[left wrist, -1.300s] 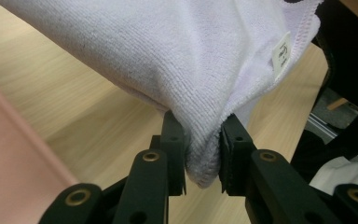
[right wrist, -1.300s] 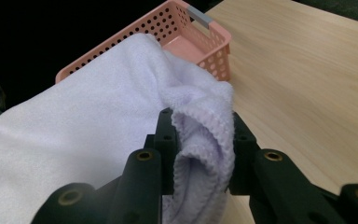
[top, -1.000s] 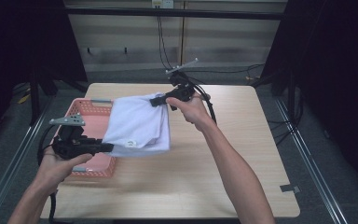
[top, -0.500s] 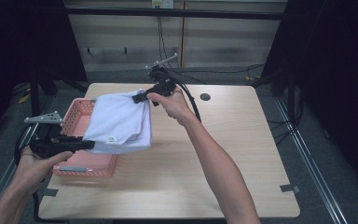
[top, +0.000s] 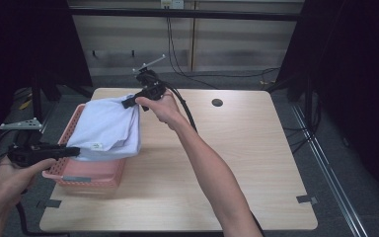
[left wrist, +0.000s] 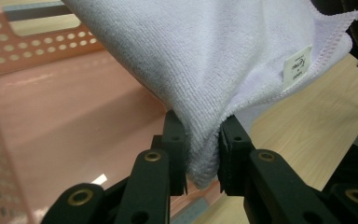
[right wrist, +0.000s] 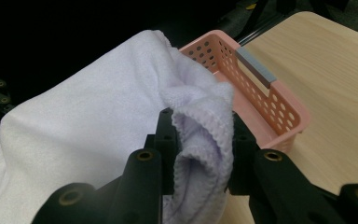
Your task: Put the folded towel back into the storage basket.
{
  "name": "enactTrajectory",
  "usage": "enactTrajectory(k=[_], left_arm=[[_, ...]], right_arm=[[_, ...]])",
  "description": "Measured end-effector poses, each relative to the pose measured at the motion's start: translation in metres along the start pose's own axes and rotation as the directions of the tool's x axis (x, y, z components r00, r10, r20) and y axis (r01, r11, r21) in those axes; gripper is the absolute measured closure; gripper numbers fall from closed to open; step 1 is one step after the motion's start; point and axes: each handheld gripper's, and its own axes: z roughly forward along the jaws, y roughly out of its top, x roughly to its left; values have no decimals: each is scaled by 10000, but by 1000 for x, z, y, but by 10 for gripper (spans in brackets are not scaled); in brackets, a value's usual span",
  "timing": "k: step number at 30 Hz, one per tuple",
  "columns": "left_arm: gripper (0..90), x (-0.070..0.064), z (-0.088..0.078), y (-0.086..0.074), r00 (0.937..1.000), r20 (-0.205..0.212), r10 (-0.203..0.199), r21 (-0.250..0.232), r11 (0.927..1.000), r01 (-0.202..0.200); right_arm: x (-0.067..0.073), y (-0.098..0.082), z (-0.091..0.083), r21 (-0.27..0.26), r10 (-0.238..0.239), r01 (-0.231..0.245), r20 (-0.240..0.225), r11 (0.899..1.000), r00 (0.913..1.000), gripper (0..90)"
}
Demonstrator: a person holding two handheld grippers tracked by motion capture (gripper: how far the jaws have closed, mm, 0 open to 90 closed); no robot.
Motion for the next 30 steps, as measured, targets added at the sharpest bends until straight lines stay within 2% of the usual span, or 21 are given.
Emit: enactTrajectory(k=[3, 7, 9, 11, 12, 14, 16, 18, 22, 25, 30], left_arm=[[763, 8, -6, -2, 9997, -127, -220, -28, 9998, 220], [763, 18, -15, -6, 9992, -255, -322, -22, 9995, 321], [764, 23, -20, -9, 9983, -253, -523, -225, 9984, 518], [764, 27, -21, -14, 9974, -392, -609, -105, 9981, 605], [764, 29, -23, -15, 9970, -431, -643, -191, 9978, 636], [765, 33, -26, -18, 9966, -372, -741, -220, 9971, 734], [765, 36, -24, -21, 9956, -437, -833, -24, 9965, 833], [765, 41, -23, -26, 9936, -546, -989, 12, 9951, 991], [765, 50, -20, -35, 9919, -619, -1111, 216, 9934, 1127], [765, 55, -14, -42, 9878, -754, -1362, 352, 9896, 1392], [765, 64, -5, -50, 9838, -900, -1551, 666, 9846, 1613]], right_arm=[[3, 4, 10, 22, 94, -94, -18, 10000, 10000, 715], [7, 10, 23, 197, -47, 47, 21, 9998, 10000, 715], [11, 14, 28, 236, -58, 57, 6, 9997, 10000, 715], [14, 15, 33, 129, 3, -3, 3, 9999, 10000, 715], [15, 16, 36, 172, -24, 25, -28, 9998, 10000, 715], [17, 15, 41, 229, 70, -70, -28, 9997, 10000, 715], [17, 14, 47, 163, 200, -198, -106, 9997, 9997, 715], [18, 11, 54, 395, 209, -209, -5, 9990, 9998, 715], [15, 4, 67, 446, 345, -341, -77, 9984, 9994, 714], [14, -2, 77, 531, 421, -420, -10, 9977, 9991, 714], [9, -12, 92, 690, 602, -613, 177, 9957, 9980, 713]])
